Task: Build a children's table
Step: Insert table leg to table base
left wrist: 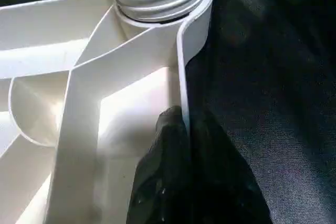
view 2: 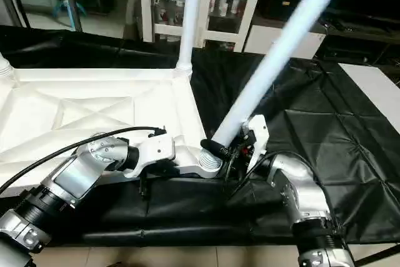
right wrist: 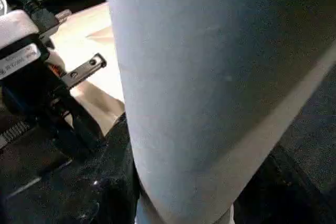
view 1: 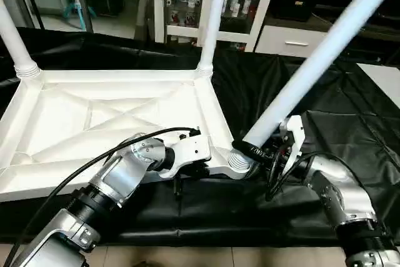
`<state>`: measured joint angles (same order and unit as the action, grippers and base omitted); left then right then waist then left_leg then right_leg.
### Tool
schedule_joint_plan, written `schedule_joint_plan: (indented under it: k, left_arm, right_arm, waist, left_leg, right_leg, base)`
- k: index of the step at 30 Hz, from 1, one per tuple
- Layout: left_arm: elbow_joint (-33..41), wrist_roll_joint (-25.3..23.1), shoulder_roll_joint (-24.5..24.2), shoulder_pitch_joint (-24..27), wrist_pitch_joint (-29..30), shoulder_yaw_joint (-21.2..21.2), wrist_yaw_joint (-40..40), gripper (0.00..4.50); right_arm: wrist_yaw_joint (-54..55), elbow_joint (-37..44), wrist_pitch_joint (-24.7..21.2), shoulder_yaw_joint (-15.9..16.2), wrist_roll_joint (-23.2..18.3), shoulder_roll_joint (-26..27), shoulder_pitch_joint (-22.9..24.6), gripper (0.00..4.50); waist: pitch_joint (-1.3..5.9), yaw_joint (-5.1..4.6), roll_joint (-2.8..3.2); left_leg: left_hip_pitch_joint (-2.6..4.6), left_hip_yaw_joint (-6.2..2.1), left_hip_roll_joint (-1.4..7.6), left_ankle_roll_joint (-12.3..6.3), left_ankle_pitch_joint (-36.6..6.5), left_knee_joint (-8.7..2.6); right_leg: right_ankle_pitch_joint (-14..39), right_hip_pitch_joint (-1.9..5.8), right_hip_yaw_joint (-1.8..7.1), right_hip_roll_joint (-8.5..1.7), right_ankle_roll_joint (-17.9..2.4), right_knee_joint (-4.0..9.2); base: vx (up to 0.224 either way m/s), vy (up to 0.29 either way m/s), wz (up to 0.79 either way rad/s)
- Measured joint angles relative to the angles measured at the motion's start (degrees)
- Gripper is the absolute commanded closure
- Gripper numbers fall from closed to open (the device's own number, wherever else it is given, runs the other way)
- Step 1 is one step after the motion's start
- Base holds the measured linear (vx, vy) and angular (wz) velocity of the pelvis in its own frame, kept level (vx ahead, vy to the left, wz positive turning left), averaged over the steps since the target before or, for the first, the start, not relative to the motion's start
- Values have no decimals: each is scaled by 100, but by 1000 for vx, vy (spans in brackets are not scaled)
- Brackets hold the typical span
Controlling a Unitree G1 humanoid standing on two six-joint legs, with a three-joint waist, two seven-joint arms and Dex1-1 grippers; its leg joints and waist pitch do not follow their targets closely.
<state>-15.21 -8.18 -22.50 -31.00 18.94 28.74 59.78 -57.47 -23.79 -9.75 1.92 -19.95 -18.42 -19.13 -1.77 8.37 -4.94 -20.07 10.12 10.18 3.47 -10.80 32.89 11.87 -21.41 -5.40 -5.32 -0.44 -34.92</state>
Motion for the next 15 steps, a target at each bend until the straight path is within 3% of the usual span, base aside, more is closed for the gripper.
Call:
schedule_joint_plan:
  k: [9,15]
  left_arm:
    - [-15,0,-14,1,1,0,0,450]
    - [-34,-6,-11,2,29,9,-10,450]
  right_arm:
    - [-104,-81,-41,280,283,-156,-295,262]
    - [-111,-158,12,361,388,-156,-318,262]
  waist:
    - [3,-20,-4]
    - [27,-30,-38]
  left_leg:
    - [7,0,0,0,0,0]
    - [13,-1,0,1,0,-1]
  right_leg:
    - [2,6,0,0,3,0]
    - [22,11,1,0,36,0]
  base:
    - [0,0,0]
    - [0,0,0]
